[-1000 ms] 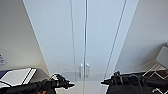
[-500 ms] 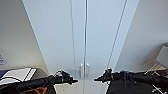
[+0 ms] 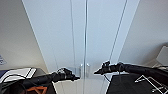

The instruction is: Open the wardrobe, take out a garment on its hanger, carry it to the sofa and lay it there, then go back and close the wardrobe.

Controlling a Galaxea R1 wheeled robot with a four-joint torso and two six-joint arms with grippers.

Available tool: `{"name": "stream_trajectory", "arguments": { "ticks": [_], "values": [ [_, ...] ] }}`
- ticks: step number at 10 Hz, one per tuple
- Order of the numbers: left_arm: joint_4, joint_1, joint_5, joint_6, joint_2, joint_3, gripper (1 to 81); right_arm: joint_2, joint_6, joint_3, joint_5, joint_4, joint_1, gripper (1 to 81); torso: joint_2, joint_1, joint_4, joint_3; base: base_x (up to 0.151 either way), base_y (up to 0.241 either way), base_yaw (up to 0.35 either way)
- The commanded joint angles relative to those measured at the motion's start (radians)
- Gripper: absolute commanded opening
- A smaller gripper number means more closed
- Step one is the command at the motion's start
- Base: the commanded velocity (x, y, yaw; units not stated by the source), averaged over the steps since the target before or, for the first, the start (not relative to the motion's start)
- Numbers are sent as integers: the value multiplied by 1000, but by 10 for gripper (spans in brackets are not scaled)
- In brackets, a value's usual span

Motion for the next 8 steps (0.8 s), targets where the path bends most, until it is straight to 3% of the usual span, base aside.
{"name": "stream_trajectory", "arguments": {
  "ticks": [1,8],
  "values": [
    [-9,-153,5,-5,43,-20,811,31,3,-3,40,-10,146,811,0,0,0,0,0,0,0],
    [-8,-145,-4,-5,117,-126,811,183,1,-199,142,-10,115,811,0,0,0,0,0,0,0]
  ]
}}
